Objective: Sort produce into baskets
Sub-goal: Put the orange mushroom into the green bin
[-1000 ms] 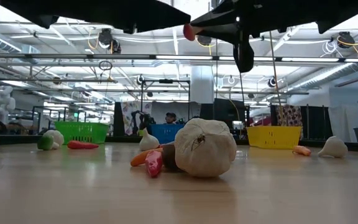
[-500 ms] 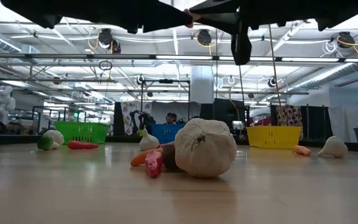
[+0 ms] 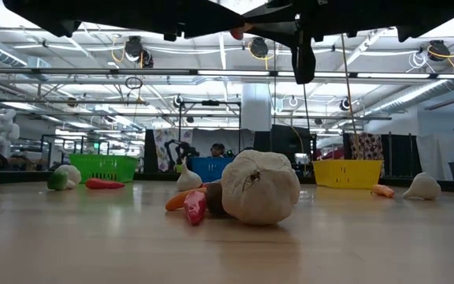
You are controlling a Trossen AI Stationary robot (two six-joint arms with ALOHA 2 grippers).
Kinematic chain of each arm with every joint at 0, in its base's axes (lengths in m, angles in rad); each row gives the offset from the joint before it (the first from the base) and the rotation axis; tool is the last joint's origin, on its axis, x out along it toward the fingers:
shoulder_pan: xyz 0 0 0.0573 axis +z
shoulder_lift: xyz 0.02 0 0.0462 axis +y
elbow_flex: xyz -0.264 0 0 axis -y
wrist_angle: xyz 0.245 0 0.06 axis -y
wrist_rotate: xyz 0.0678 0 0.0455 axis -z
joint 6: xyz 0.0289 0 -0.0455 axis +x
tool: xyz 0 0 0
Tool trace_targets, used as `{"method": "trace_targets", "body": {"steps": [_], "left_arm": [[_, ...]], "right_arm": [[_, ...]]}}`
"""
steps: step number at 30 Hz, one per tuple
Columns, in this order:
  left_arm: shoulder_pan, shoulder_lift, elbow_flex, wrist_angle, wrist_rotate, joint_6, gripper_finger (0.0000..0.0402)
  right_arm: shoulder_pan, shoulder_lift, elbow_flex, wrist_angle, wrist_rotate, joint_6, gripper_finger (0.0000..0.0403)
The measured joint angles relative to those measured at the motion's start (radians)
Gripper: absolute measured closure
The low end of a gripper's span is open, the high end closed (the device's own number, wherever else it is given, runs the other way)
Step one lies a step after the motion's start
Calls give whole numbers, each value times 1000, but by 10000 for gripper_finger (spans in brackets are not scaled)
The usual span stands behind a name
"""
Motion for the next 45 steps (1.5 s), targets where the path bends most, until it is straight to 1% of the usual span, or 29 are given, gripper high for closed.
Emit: {"method": "trace_targets", "body": {"steps": [22,25,33,37,39,41,45], "left_arm": [[21,0,0,-4,3,-35,191],[21,0,0,-4,3,-35,207],[27,0,-1,-4,4,-35,289],[33,-1,-1,-4,4,-35,304],[33,-1,-1,-5,4,-35,304],[33,-1,-1,-4,3,-28,304],[32,-2,-1,-5,-25,-26,304]], "right_arm": [[0,0,0,6,-2,-32,383],[0,0,0,5,-2,-35,383],[0,0,0,5,-2,-35,382],[-1,0,0,5,1,-55,380],[-1,0,0,6,1,-61,371],[-1,0,0,11,-4,-62,354],[-3,-5,0,17,-11,-106,297]]}}
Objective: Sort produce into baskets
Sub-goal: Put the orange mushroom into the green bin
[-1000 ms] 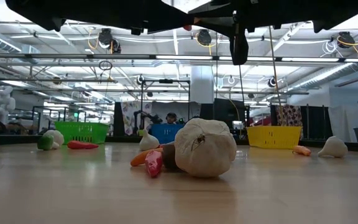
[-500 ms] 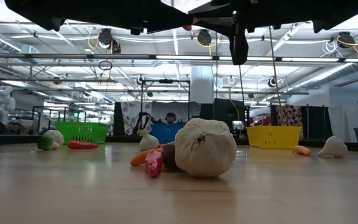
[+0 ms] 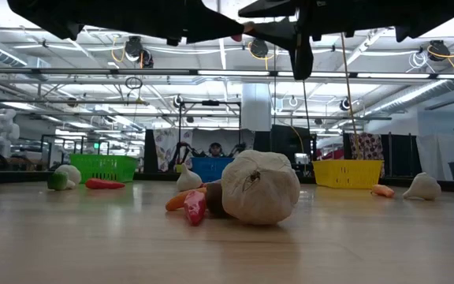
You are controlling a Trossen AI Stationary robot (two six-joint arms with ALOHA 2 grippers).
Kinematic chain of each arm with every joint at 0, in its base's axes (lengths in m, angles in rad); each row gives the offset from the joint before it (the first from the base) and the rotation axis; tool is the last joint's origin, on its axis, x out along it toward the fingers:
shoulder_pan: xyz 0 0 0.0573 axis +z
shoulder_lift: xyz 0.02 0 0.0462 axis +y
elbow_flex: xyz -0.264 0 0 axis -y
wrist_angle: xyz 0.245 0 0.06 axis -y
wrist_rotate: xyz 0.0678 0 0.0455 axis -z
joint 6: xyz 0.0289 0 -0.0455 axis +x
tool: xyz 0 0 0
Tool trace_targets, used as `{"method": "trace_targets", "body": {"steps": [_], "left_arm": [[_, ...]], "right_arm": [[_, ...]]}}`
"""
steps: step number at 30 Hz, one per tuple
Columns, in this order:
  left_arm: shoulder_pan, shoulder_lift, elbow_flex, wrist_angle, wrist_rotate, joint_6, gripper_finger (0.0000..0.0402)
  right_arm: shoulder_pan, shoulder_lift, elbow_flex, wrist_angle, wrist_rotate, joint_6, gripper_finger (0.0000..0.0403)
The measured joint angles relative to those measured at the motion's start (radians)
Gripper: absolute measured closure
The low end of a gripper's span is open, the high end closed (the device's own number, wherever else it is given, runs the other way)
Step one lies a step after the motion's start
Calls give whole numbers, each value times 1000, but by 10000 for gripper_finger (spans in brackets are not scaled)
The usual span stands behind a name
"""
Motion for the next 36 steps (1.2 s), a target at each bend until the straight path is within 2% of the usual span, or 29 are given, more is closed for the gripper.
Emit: {"method": "trace_targets", "body": {"steps": [4,9,12,16,19,22,25,30,33,36], "left_arm": [[-12,-5,0,-58,-38,0,305],[-56,-105,-1,-315,-232,-41,305],[-69,-213,-1,-521,-250,-123,305],[-46,-376,-1,-900,-277,-283,305],[18,-487,-1,-1196,-325,-446,305],[130,-552,-1,-1395,-386,-652,305],[273,-568,-21,-1437,-343,-793,305],[501,-533,-80,-1439,-168,-833,305],[592,-518,-87,-1431,-113,-810,305],[633,-515,-87,-1430,-45,-809,305]], "right_arm": [[-1,0,0,-3,0,-18,235],[-1,-2,0,-14,2,-21,182],[-12,-2,0,-17,10,-23,167],[-40,-2,0,-20,7,-26,163],[-54,-2,0,-32,5,-25,163],[-66,-1,0,-40,4,-26,163],[-73,-1,0,-29,2,-13,163],[-73,-1,0,-17,0,0,163],[-75,-1,0,-8,-2,-7,163],[-91,-1,0,2,-34,-25,163]]}}
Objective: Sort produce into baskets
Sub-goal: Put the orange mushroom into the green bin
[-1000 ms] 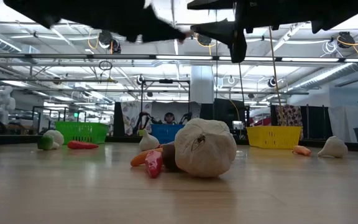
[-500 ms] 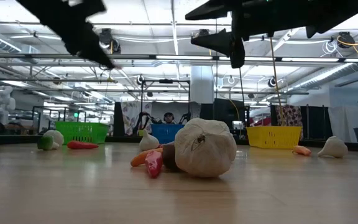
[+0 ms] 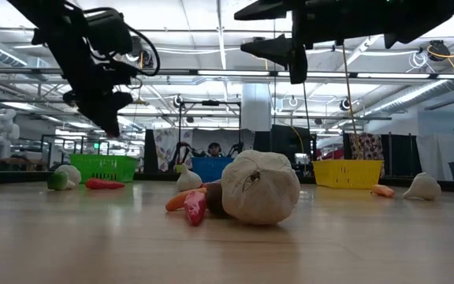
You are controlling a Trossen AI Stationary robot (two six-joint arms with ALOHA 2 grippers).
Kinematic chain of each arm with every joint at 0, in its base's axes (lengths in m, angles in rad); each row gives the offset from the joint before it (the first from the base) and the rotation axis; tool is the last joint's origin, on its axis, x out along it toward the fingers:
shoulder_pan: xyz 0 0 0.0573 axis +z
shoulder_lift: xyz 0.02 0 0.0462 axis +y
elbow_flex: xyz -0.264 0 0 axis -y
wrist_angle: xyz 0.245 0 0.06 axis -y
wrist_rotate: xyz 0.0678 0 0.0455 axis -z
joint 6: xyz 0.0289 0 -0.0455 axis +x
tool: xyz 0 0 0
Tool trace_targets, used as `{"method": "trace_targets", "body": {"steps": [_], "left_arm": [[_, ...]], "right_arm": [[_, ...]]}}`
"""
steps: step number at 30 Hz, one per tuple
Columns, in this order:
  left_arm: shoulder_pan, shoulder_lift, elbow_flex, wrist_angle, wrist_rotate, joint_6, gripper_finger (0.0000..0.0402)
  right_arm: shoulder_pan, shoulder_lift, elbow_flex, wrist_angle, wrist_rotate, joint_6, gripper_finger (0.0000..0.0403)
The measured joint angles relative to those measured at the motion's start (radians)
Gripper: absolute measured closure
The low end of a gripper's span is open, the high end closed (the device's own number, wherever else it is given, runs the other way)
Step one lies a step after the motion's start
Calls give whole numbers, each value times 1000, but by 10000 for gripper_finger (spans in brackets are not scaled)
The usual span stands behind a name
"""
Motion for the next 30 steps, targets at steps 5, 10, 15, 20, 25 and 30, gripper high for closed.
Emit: {"method": "trace_targets", "body": {"steps": [5,10,15,20,25,30], "left_arm": [[4,0,0,1,14,11,274],[4,0,0,2,6,24,238],[4,0,0,-13,5,26,227],[2,0,0,-8,5,58,226],[-34,-1,0,61,177,125,226],[-118,-1,0,194,485,159,226]], "right_arm": [[-30,0,0,-2,-70,-1,163],[-39,0,0,-9,-97,-1,163],[-39,0,0,-9,-97,24,163],[-39,0,0,-9,-136,29,163],[-39,0,0,-10,-149,26,163],[-39,1,0,-11,-149,18,163]]}}
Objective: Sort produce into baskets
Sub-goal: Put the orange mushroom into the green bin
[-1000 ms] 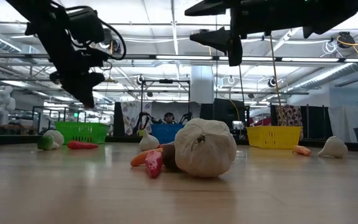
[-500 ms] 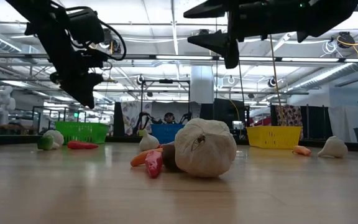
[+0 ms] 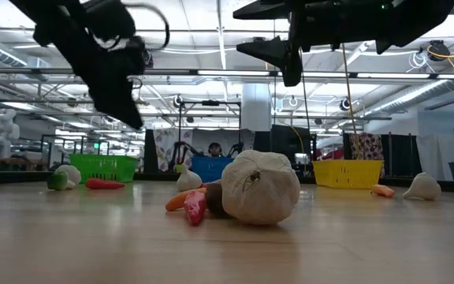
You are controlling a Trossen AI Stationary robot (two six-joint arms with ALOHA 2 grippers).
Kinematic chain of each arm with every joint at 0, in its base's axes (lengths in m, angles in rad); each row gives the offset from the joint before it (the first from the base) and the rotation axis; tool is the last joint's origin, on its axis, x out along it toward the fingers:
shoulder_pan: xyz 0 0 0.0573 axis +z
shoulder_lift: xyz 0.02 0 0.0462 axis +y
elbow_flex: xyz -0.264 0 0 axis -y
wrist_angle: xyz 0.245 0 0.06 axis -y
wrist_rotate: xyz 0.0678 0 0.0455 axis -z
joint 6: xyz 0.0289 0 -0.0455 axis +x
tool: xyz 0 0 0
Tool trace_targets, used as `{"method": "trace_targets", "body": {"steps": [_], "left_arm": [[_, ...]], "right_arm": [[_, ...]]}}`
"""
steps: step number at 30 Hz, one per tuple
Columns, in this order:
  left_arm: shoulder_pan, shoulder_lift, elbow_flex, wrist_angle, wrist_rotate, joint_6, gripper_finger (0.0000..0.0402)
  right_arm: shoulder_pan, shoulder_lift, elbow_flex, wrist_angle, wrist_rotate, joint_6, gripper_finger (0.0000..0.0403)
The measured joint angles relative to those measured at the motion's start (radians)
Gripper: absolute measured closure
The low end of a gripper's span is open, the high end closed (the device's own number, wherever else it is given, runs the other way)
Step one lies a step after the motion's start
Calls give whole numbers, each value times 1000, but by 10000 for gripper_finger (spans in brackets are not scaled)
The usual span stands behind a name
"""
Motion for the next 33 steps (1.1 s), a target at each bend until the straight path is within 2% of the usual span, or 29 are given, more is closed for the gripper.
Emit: {"method": "trace_targets", "body": {"steps": [4,7,12,17,22,26,33], "left_arm": [[-134,0,0,135,161,0,226],[-295,0,0,240,193,0,226],[-560,29,-31,503,167,23,226],[-737,148,-35,670,18,87,226],[-796,368,-31,854,-100,139,226],[-783,544,18,974,-119,174,226],[-752,734,136,963,-120,239,226]], "right_arm": [[0,0,0,-1,0,0,163],[0,0,0,-6,0,6,163],[0,0,0,-7,-50,7,163],[2,0,0,-25,-78,35,163],[7,0,0,-36,-77,36,163],[7,0,0,-36,-77,35,163],[7,0,0,-41,-76,33,163]]}}
